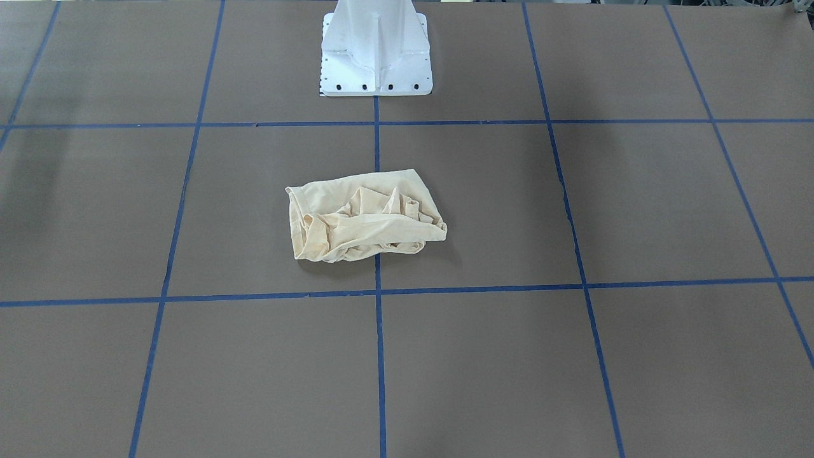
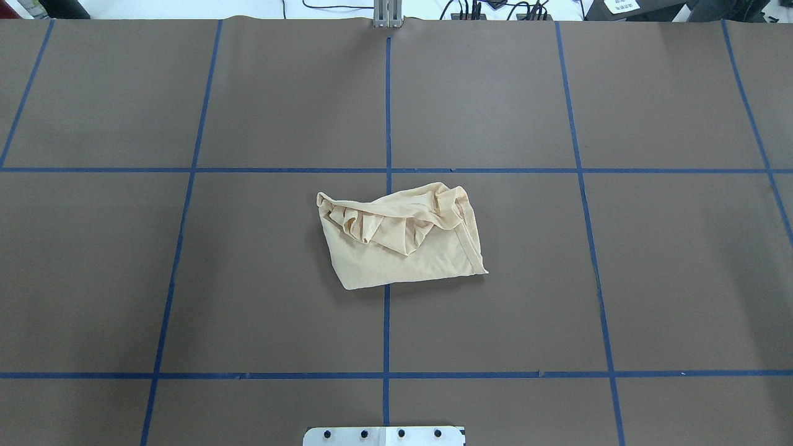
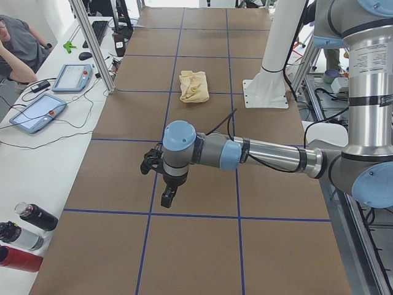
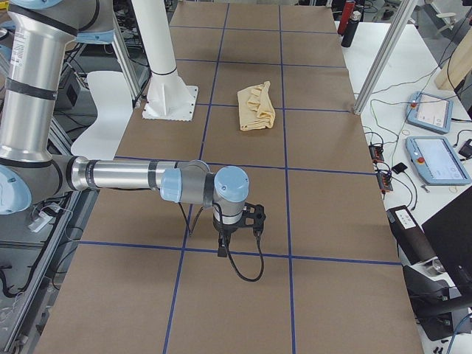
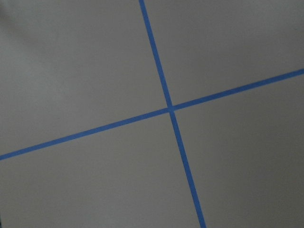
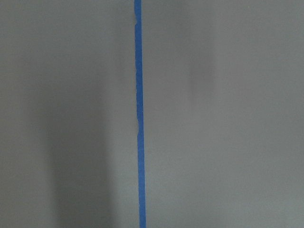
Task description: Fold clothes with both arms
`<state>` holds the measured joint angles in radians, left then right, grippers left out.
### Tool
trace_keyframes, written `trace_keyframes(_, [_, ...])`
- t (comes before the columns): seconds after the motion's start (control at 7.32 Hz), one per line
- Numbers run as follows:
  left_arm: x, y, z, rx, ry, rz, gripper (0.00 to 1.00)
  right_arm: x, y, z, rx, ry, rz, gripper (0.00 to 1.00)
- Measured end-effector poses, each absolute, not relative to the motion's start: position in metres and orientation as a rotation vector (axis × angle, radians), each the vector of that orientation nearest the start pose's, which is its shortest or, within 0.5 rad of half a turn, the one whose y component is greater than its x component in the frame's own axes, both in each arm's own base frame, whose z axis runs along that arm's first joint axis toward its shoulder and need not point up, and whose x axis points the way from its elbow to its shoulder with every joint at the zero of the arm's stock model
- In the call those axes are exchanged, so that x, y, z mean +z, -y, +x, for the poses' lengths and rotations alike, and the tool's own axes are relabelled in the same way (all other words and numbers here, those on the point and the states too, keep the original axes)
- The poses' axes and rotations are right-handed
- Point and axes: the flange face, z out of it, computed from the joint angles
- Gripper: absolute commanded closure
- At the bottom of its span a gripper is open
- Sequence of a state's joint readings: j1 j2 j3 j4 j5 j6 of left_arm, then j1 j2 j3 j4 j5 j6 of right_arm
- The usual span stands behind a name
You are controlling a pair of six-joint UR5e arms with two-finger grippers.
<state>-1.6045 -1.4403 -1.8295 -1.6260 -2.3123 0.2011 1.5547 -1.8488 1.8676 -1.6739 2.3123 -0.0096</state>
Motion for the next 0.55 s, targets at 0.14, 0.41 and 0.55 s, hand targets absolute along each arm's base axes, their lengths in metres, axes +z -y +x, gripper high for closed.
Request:
trace_keyframes(0.14, [0.5898,0.4392,-0.0807,0.239,-0.729,0.282,0.0,0.6453,0.365,0.0642,0.019,0.753,-0.079,0.0])
trace_keyframes(0.41, [0.5884,0.4422,-0.0791,0.251,-0.733,0.304,0.0,0.6409,0.3675,0.0662,0.024,0.765,-0.067,0.0])
trace_keyframes(0.55, [0.5902,0.4429,-0.0789,0.252,-0.732,0.304,0.0,0.6355,0.3737,0.0658,0.021,0.774,-0.055,0.0])
